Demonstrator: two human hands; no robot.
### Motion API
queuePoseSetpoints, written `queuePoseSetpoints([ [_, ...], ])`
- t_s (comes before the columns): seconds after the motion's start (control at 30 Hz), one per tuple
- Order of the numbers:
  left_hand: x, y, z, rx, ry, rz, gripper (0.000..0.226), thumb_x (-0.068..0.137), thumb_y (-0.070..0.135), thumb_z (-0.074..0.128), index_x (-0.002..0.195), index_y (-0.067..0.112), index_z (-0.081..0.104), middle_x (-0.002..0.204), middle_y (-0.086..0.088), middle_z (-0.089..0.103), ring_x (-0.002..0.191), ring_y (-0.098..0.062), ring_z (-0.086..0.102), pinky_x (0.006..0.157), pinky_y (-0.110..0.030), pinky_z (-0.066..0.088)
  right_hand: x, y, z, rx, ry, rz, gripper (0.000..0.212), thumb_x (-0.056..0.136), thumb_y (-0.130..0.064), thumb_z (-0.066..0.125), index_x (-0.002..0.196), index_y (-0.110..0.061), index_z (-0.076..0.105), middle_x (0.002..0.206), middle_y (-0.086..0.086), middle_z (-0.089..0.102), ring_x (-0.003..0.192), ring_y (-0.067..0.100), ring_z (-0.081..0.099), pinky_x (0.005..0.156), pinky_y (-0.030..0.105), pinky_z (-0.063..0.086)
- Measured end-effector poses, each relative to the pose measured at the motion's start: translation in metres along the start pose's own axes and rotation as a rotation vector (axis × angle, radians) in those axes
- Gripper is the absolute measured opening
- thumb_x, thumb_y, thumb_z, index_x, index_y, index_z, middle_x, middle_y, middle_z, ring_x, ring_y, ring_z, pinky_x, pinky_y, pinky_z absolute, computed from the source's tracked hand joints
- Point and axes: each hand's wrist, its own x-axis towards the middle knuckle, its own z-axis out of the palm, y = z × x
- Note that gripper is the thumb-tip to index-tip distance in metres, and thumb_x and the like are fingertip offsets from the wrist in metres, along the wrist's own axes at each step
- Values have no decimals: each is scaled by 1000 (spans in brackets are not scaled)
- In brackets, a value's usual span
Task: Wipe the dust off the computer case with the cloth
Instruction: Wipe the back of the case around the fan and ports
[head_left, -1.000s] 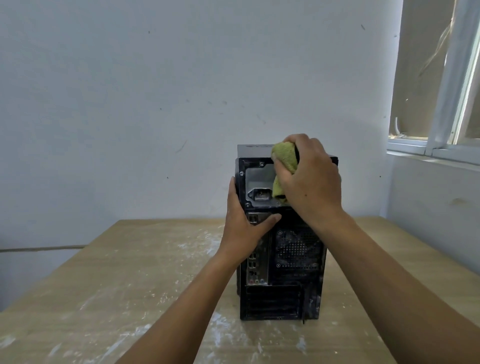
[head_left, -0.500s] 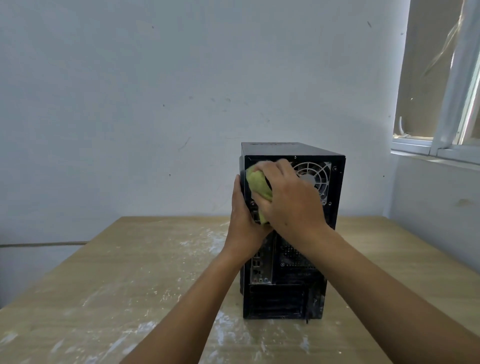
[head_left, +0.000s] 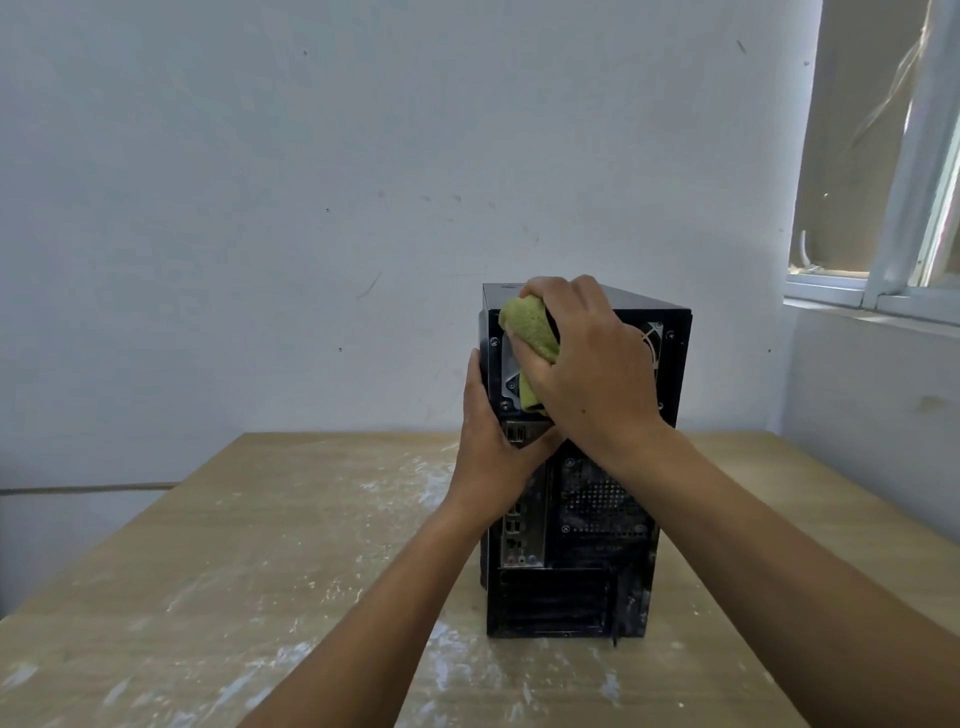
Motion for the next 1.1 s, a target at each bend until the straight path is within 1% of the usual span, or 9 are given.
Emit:
queuePoseSetpoints([
  [0.1, 0, 0, 0, 12, -2, -1, 114, 75, 36, 84, 155, 33, 3, 159, 10, 22, 145, -8, 26, 114, -45, 36, 5, -5, 4, -33, -33, -34, 32, 89, -34, 63, 116, -19, 57, 103, 4, 55, 64, 24, 58, 49, 31, 47],
  [0.17, 1, 2, -1, -1, 4, 7, 111, 74, 34, 83, 155, 31, 8, 154, 9, 30, 140, -7, 34, 109, -46, 42, -1, -5, 6, -56, -69, -71, 33, 86, -31, 66, 115, -17, 58, 100, 6, 56, 61, 25, 59, 47, 29, 46],
  [0.3, 1, -3, 1, -4, 18, 4, 103, 71, 38, 77, 153, 25, 16, 139, -3, 49, 125, -18, 53, 98, -49, 50, -24, -1, 10, -137, -140, -146, 34, 81, -27, 72, 111, -18, 61, 94, 6, 55, 55, 24, 58, 41, 28, 43],
  [0.47, -1, -9, 4, -30, 15, -37, 94, 76, 25, 74, 152, 13, 20, 132, -11, 53, 118, -23, 58, 93, -55, 51, -29, -1, 4, -192, -250, -191, 33, 79, -27, 75, 109, -18, 62, 97, 6, 56, 55, 26, 59, 43, 27, 40],
  [0.6, -6, 2, 2, -18, 35, -30, 103, 73, 36, 83, 153, 26, 19, 146, 5, 43, 132, -10, 46, 106, -42, 46, 1, -1, -9, -155, -214, -172, 33, 88, -32, 65, 118, -19, 58, 101, 5, 54, 63, 26, 59, 50, 30, 45],
  [0.73, -10, 7, 3, 13, 61, -37, 115, 68, 61, 77, 156, 28, 11, 159, 8, 27, 144, -10, 28, 116, -44, 33, 22, -3, -11, -97, -91, -159, 29, 89, -31, 63, 116, -20, 58, 99, 5, 54, 61, 25, 56, 50, 30, 45],
  [0.83, -12, 6, 5, 15, 70, -46, 110, 73, 45, 82, 156, 24, 12, 157, 6, 29, 143, -10, 30, 115, -42, 35, 12, -5, -1, -103, -144, -186, 33, 86, -30, 68, 116, -18, 59, 100, 6, 56, 61, 25, 58, 49, 26, 40],
  [0.9, -11, 4, 4, 16, 78, -32, 107, 69, 40, 81, 154, 21, 18, 150, 2, 39, 137, -13, 41, 108, -42, 44, -2, -4, 7, -126, -166, -200, 36, 82, -28, 72, 114, -17, 60, 98, 7, 57, 59, 27, 60, 45, 27, 43],
  [1.1, -12, -6, 5, 48, 72, 15, 83, 78, 10, 79, 146, 11, 31, 122, 0, 57, 110, -8, 60, 83, -19, 51, -32, 3, 10, -120, -228, -180, 33, 81, -27, 73, 111, -19, 62, 96, 5, 55, 55, 26, 59, 41, 32, 47],
])
